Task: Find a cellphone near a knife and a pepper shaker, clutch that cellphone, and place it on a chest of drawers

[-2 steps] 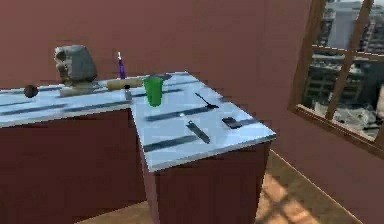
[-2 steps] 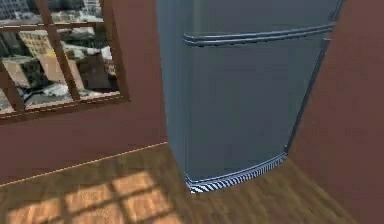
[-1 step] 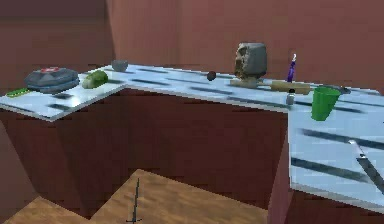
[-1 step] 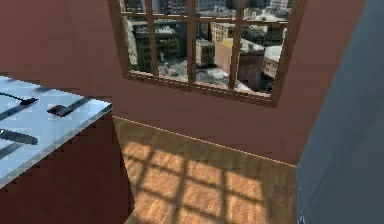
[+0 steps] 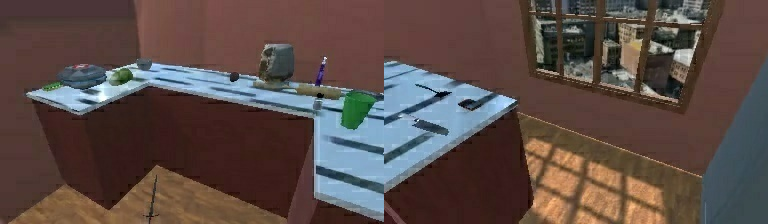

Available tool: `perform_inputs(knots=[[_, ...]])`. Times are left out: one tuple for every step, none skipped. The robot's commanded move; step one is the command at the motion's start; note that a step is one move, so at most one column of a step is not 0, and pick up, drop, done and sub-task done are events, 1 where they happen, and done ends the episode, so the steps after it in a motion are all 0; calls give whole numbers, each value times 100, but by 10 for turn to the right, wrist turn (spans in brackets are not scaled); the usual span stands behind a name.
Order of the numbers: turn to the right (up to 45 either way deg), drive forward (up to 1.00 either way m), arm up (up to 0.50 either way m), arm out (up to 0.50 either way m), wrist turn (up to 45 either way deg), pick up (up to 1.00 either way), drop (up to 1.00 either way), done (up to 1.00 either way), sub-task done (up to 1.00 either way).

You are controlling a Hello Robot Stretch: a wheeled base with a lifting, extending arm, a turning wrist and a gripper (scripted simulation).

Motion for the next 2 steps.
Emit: perform_inputs(knots=[[0, 40, 0, 0, 0, 0, 0, 0, 0], [450, 0, 0, 0, 0, 0, 0, 0, 0]])
